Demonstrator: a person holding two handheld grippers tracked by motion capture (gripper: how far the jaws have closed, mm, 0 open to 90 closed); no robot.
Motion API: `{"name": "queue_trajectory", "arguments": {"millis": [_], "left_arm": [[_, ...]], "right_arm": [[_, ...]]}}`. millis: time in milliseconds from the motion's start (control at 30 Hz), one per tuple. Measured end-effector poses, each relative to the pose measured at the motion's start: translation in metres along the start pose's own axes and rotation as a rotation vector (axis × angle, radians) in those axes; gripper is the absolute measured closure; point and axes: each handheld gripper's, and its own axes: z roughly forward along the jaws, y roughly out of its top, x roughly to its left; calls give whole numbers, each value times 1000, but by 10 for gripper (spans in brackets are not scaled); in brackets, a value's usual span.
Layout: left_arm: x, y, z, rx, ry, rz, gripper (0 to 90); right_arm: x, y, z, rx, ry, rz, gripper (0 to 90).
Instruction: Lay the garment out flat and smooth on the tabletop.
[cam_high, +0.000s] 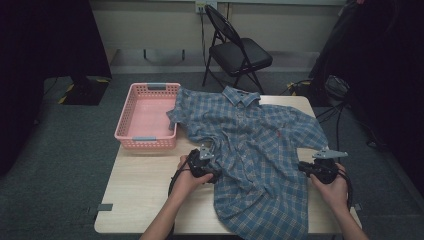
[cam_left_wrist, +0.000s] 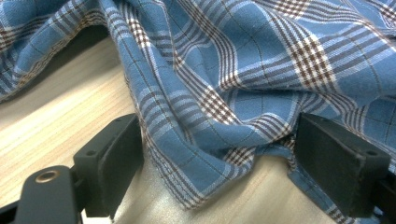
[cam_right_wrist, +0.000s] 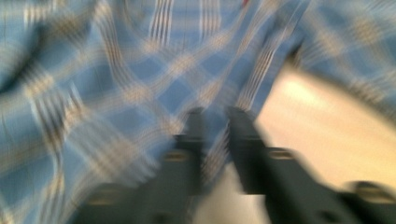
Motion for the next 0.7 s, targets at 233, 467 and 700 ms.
{"name": "queue_trajectory", "arguments": {"millis": [233, 467, 700], "left_arm": [[0, -1, -1, 1, -2, 3, 151], [0, -1, -1, 1, -13, 13, 148], [0, -2, -2, 1, -19, 18, 149]], "right_arm": [[-1, 19, 30, -51, 38, 13, 352], [-3, 17, 47, 15, 37, -22, 298], [-7, 13, 50, 28, 43, -2, 192]]}}
